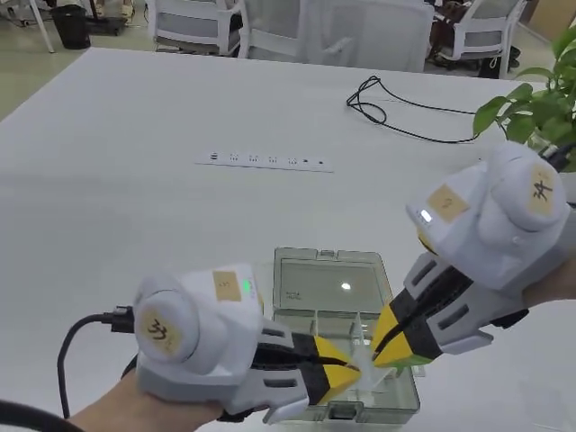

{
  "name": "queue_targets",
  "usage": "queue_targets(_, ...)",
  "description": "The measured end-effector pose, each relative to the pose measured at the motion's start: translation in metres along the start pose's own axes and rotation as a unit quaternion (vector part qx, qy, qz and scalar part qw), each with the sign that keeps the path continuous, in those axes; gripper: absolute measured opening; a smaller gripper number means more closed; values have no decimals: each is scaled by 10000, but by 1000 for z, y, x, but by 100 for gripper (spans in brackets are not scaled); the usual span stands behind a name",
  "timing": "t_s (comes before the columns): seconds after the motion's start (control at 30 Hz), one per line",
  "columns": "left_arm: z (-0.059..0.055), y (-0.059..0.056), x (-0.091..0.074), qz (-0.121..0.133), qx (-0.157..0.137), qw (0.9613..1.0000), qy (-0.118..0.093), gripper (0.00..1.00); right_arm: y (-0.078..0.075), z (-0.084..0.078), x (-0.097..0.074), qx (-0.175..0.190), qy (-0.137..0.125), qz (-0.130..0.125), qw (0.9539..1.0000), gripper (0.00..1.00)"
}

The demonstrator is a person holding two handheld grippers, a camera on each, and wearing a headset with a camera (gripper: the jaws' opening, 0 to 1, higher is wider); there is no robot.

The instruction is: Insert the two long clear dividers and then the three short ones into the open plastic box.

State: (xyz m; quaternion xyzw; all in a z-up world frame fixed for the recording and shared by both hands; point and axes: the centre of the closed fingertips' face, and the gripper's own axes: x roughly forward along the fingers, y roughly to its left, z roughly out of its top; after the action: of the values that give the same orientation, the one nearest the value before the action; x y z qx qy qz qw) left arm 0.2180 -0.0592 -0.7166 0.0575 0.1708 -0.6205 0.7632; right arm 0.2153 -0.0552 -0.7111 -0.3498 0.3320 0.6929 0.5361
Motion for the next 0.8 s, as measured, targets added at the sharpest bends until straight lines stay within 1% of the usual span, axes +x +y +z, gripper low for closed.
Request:
queue_targets(0.03,0,0,0,-2,-22,10000,3,0,0,0,0,26,6,-1,10000,2)
queue_targets(0.07,0,2,-1,49,-1,10000,13,0,-1,1,1,41,10,-21,10000,2)
queue_targets(0.1,-1,1,-1,4,-44,10000,21,0,-1,1,1,57,16,-11,10000,2)
queue_targets(0.13,-1,2,-1,12,-104,9999,33,0,-1,2,1,64,16,2,10000,2)
queue_targets(0.17,-1,3,-1,52,-92,9999,29,0,-1,2,2,71,17,-12,10000,2)
queue_targets(0.23,-1,6,-3,105,-194,9998,6,0,-4,3,1,114,-6,-30,9999,2)
queue_targets(0.33,-3,10,-5,232,-227,9995,28,11,-9,4,0,168,-24,-81,9998,2)
queue_targets(0.4,-4,12,-7,278,-236,9993,38,15,-12,4,-2,192,-16,-129,9997,2)
queue_targets(0.47,-7,16,-9,390,-290,9988,76,25,-16,3,-2,233,-14,-167,9996,2)
queue_targets(0.5,-9,18,-10,444,-286,9986,99,29,-18,2,-2,308,-8,-198,9993,2)
queue_targets(0.6,-14,23,-12,570,-344,9977,144,37,-22,0,-2,379,-1,-222,9990,2)
queue_targets(0.67,-16,27,-15,675,-369,9969,132,45,-25,-1,-2,406,8,-242,9989,2)
queue_targets(0.8,-21,32,-21,808,-458,9956,147,53,-30,-5,0,462,58,-307,9984,2)
